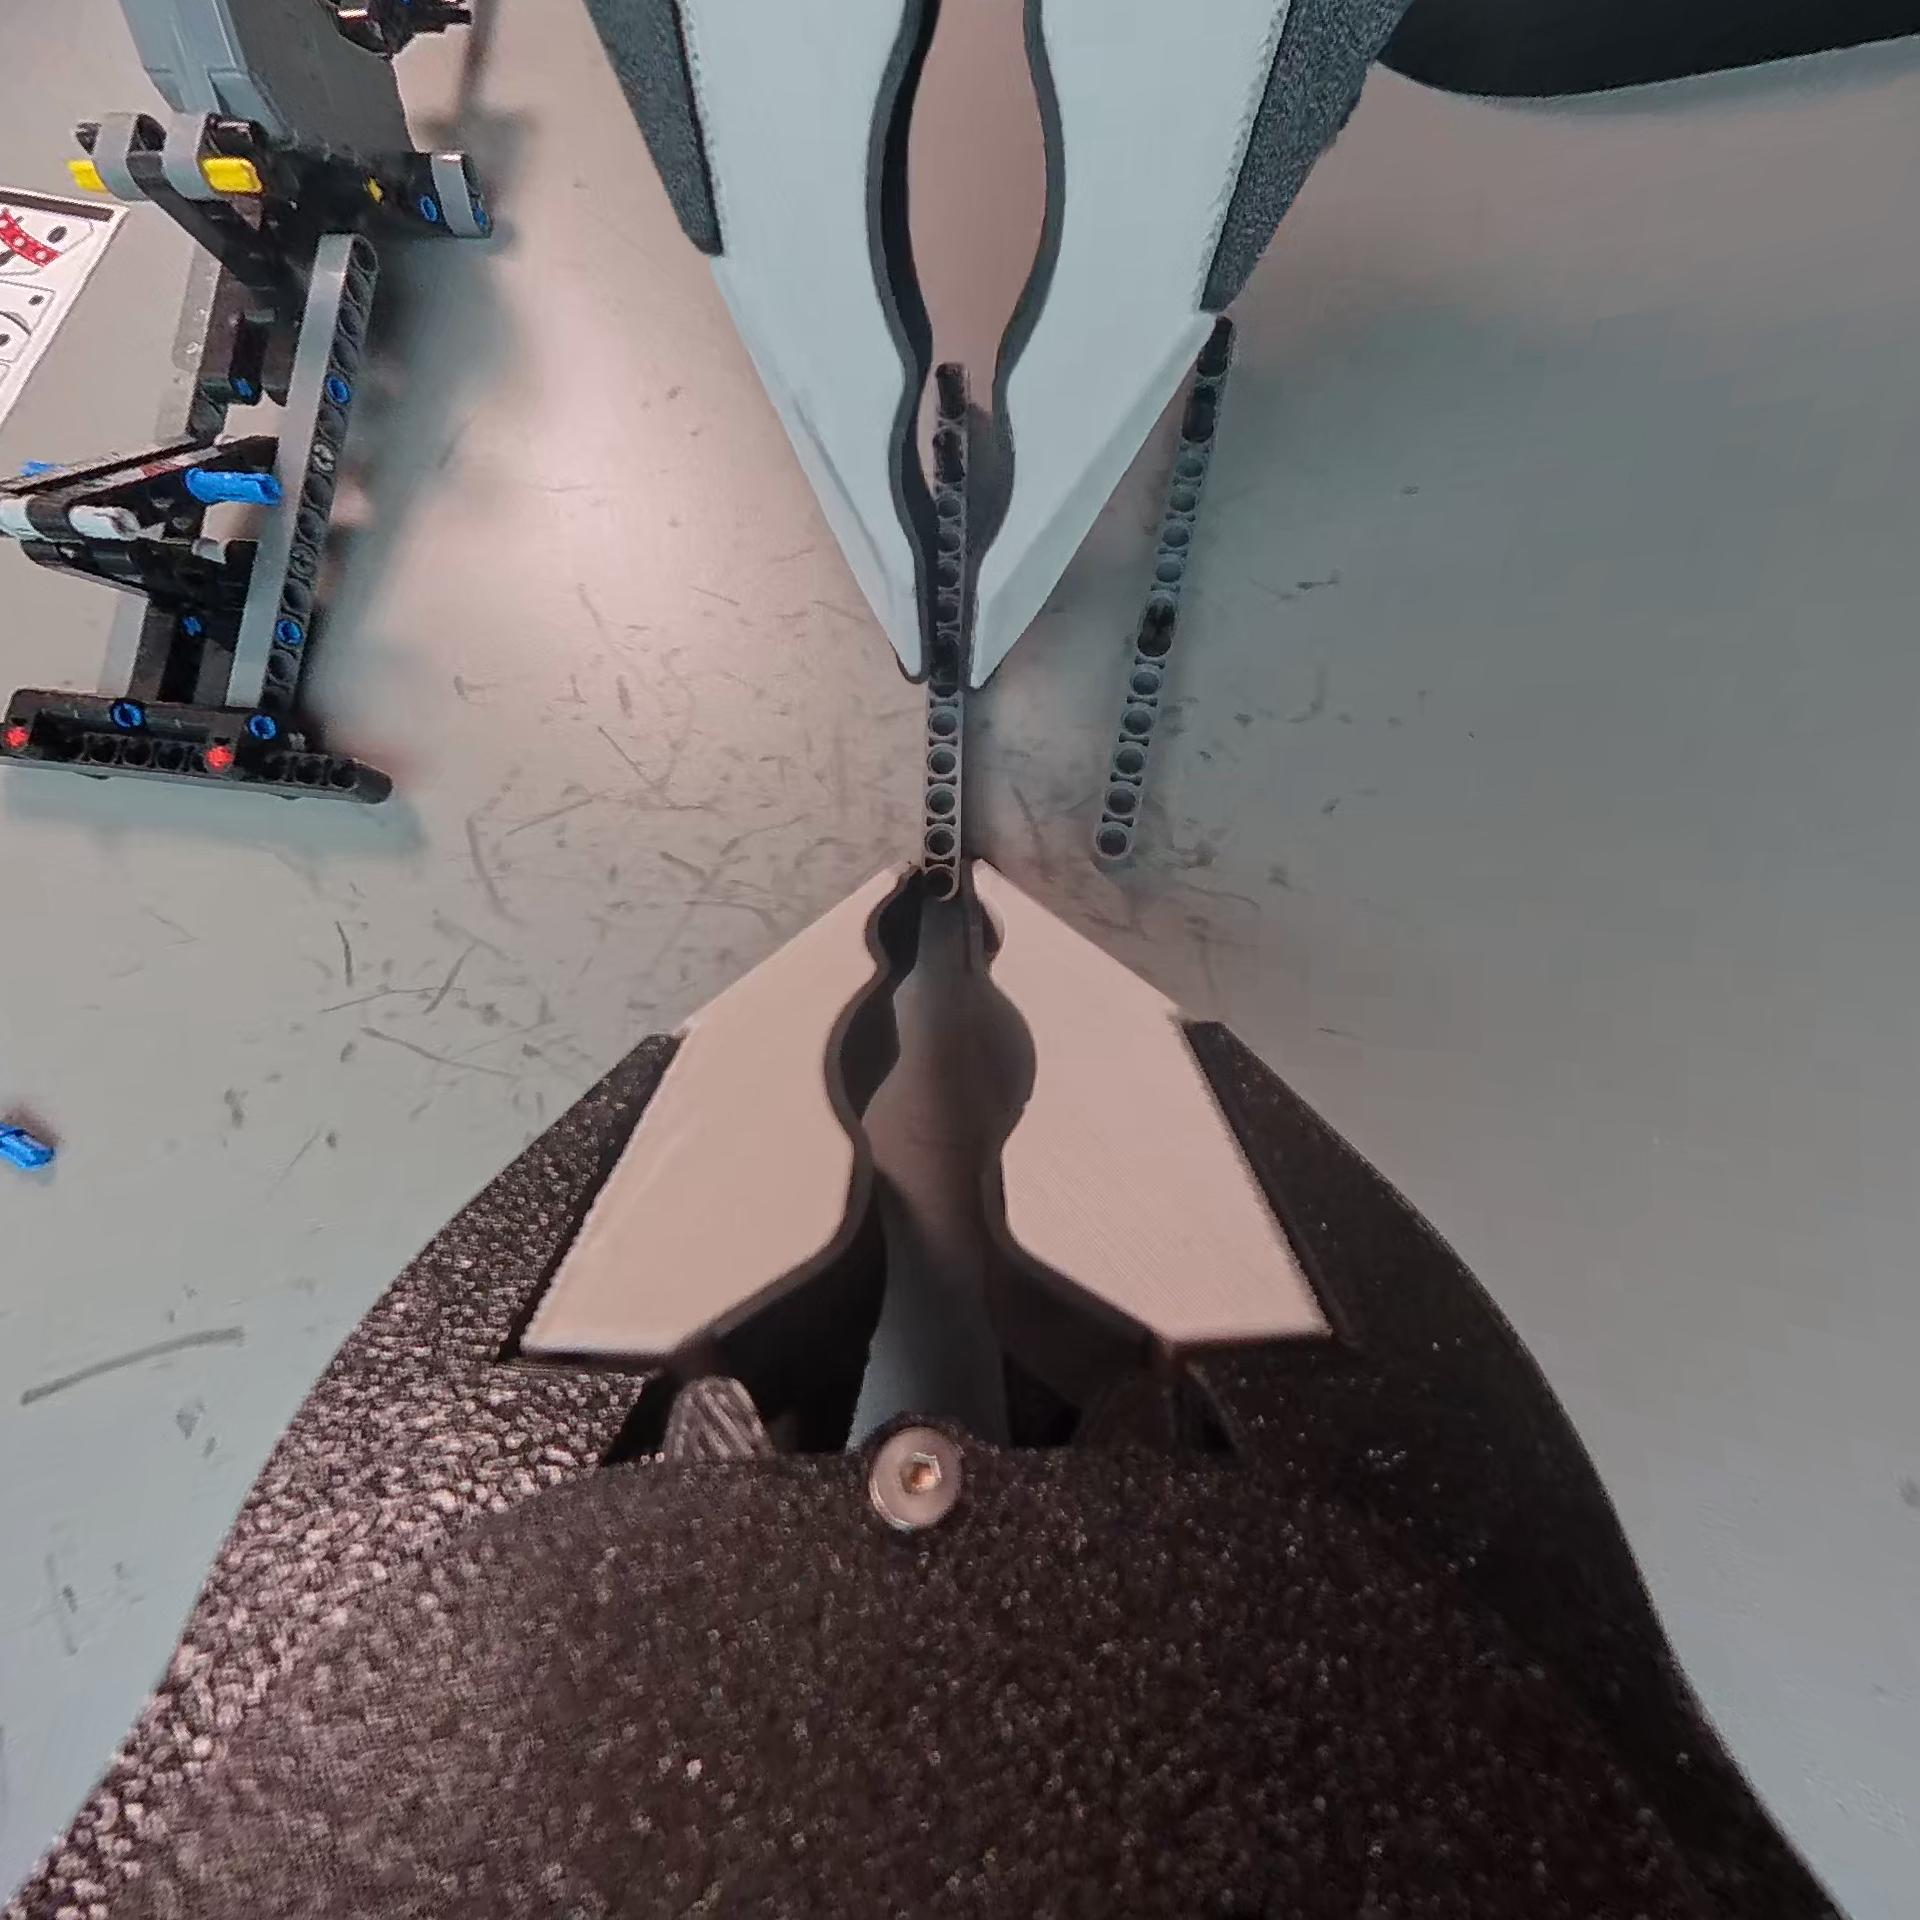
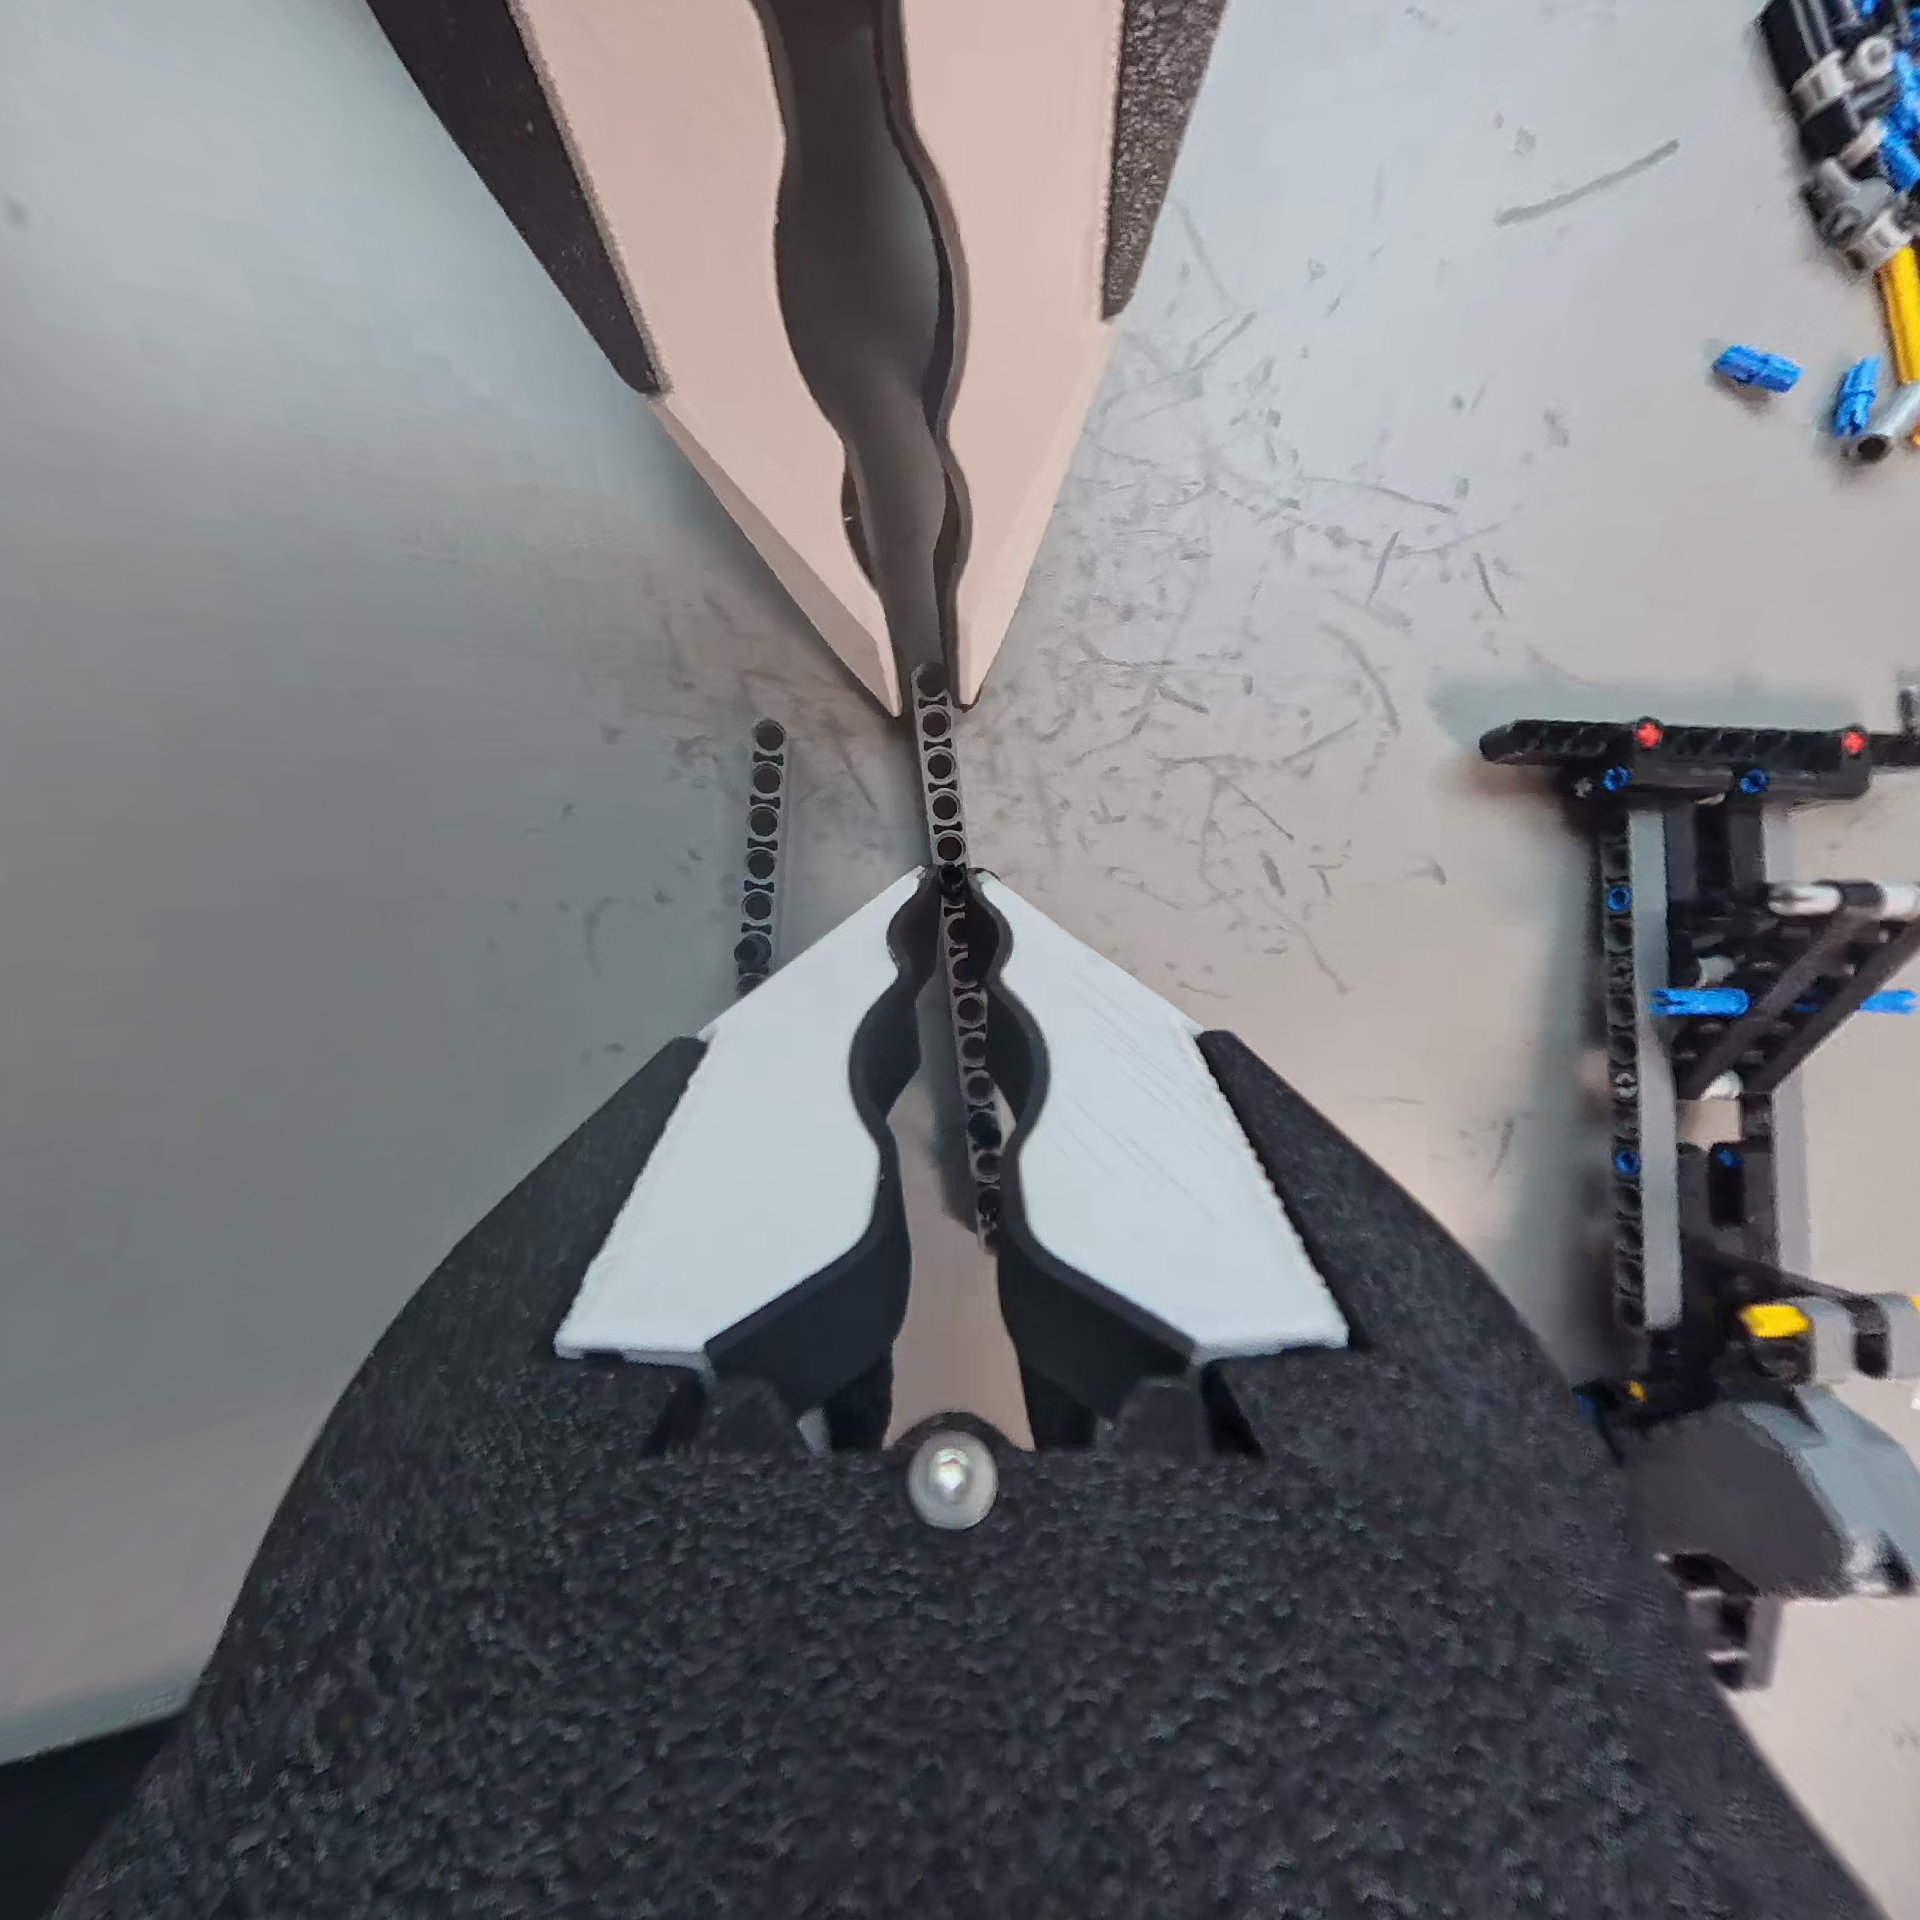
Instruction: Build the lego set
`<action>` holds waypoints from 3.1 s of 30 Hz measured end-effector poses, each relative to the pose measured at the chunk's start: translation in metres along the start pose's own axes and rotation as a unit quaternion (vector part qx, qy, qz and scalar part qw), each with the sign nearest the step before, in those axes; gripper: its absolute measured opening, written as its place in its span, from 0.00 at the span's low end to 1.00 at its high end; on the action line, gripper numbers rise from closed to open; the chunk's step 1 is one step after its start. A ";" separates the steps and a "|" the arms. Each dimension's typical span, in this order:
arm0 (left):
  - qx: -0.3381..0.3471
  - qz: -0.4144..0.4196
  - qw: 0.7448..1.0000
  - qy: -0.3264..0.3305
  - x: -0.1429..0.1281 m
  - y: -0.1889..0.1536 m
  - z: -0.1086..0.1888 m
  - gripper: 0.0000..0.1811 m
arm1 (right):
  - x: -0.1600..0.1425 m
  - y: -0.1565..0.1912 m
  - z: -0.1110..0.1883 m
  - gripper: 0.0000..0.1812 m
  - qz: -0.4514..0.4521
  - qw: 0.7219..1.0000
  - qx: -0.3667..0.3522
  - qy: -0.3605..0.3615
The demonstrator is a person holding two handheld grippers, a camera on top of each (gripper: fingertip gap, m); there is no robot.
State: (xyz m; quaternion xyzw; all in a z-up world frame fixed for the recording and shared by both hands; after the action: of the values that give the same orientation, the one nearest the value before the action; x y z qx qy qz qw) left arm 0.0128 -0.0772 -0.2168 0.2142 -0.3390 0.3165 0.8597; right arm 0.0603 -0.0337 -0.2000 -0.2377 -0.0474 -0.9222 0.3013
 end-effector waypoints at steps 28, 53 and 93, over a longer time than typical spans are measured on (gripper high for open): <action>0.011 0.009 1.000 0.002 -0.001 0.002 0.000 0.05 | -0.007 -0.004 -0.003 0.02 0.027 0.996 0.079 -0.031; 0.020 -0.001 1.000 0.001 0.000 0.002 0.000 0.05 | 0.003 -0.006 0.002 0.02 0.047 0.996 0.071 0.030; 0.067 0.019 0.996 -0.057 0.006 0.022 0.019 0.11 | -0.016 -0.043 0.066 0.19 -0.048 0.933 -0.189 -0.303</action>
State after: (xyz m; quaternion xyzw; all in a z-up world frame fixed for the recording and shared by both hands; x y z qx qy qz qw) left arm -0.0077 -0.0705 -0.1965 0.2821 -0.3693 0.3420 0.8167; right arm 0.0739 0.0252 -0.1468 -0.5561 0.0270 -0.8115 0.1772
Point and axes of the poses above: each gripper's, where its closed fingertips meet, z back along the fingers, x out of its top, y = z × x across the jaws, the point moved 3 cm from there along z, back along the fingers, and after that the axes turned 4 degrees about x, right-handed, at the moved point
